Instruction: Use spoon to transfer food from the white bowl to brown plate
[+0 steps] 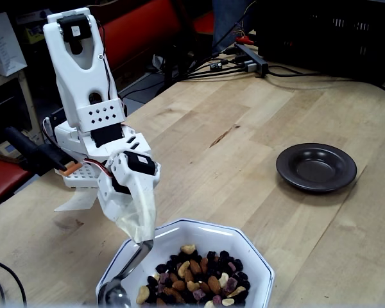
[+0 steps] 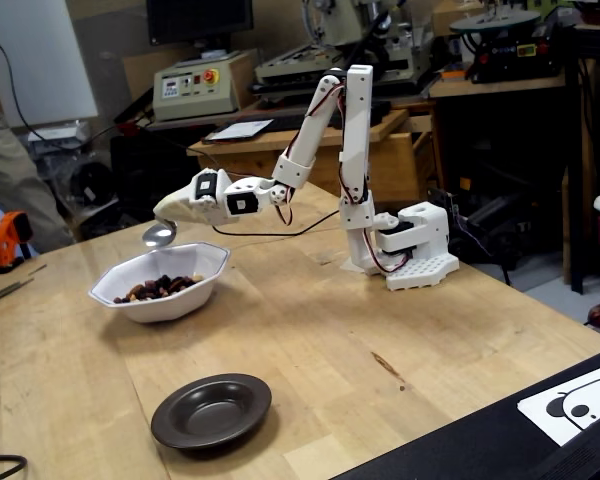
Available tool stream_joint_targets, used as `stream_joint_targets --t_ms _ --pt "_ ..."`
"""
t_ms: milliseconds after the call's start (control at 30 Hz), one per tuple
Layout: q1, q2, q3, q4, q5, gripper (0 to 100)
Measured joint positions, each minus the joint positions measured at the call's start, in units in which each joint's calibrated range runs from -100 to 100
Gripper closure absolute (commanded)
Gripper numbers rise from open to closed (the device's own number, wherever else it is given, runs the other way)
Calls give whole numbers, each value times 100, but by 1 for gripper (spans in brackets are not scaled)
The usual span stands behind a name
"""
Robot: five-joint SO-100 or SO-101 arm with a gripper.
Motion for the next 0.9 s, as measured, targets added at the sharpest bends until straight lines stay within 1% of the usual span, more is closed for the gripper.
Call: stream_joint_targets --t_ms 200,400,900 --pt "0 0 42 -32 98 96" --pt "-22 0 530 -96 88 96" --pt "-679 0 758 -96 98 96"
